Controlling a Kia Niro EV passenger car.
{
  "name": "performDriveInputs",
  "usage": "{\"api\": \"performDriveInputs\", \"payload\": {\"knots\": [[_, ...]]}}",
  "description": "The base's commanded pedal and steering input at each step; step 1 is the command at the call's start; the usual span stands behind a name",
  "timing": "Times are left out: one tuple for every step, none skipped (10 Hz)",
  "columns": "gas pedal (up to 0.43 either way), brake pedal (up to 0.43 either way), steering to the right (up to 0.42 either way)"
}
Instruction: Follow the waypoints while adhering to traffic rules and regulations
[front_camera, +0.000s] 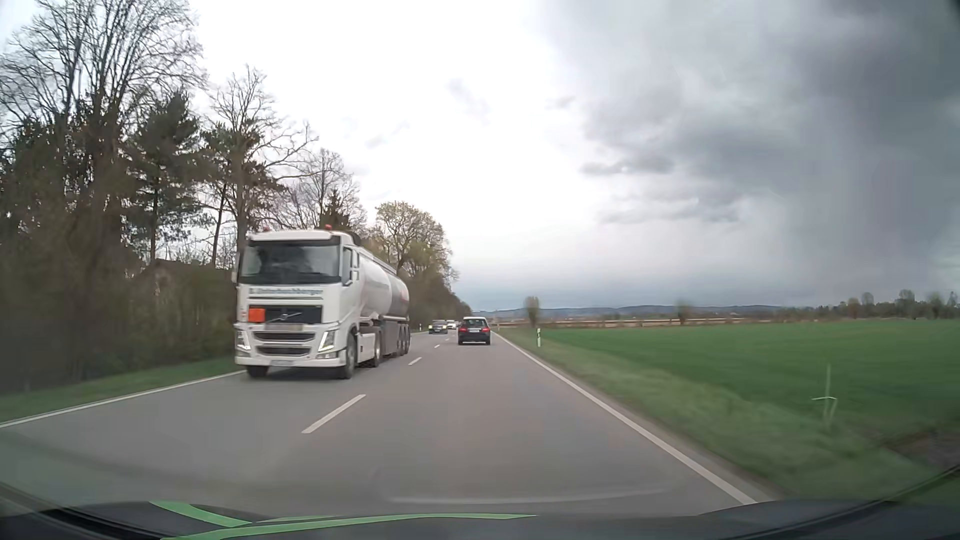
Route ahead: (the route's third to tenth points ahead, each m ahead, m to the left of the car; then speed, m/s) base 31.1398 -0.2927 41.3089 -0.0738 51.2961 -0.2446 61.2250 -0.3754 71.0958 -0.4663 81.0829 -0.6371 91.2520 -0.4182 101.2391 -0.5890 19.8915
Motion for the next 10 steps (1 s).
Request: {"api": "performDriveInputs", "payload": {"knots": [[0.098,0.000,-0.001],[0.110,0.000,-0.001],[0.118,0.000,0.000],[0.118,0.000,0.000],[0.118,0.000,0.000],[0.118,0.000,0.000],[0.118,0.000,0.000],[0.118,0.000,-0.001],[0.118,0.000,0.000],[0.118,0.000,0.000]]}}
